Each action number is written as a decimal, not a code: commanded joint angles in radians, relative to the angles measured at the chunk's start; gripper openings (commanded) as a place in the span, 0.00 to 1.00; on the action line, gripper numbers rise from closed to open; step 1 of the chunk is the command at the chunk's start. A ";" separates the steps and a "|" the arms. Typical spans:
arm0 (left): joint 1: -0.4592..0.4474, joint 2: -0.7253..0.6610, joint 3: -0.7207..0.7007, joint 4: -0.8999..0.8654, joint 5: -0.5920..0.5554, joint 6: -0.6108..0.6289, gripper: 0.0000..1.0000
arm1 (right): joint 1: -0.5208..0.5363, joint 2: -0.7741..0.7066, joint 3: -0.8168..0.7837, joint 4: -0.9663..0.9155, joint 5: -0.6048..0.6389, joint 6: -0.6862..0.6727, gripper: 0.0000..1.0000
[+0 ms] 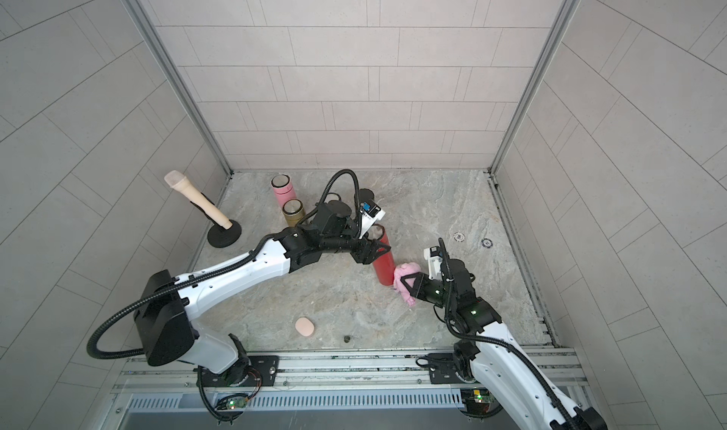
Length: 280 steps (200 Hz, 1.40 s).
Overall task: Wipe the surface of the thermos
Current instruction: Wipe the dirt from the surface of the thermos.
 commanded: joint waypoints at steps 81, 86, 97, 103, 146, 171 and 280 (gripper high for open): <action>-0.176 -0.028 0.055 -0.075 -0.266 0.143 0.00 | 0.008 -0.146 0.373 -0.294 0.134 -0.128 0.00; -0.182 -0.027 0.048 -0.076 -0.285 0.154 0.00 | 0.008 -0.140 0.391 -0.296 0.138 -0.129 0.00; -0.187 -0.029 0.036 -0.081 -0.309 0.184 0.00 | 0.008 -0.125 0.408 -0.258 0.117 -0.108 0.00; -0.190 -0.028 0.028 -0.080 -0.324 0.193 0.00 | 0.008 -0.114 0.407 -0.216 0.094 -0.087 0.00; -0.193 -0.026 -0.027 -0.033 -0.357 0.220 0.00 | 0.008 -0.065 0.340 0.081 -0.099 0.101 0.00; -0.193 -0.027 -0.048 0.015 -0.326 0.229 0.00 | 0.013 -0.087 0.300 0.089 -0.150 0.134 0.00; -0.190 -0.005 -0.074 0.136 -0.021 0.251 0.00 | 0.013 0.157 0.261 0.167 -0.191 0.162 0.00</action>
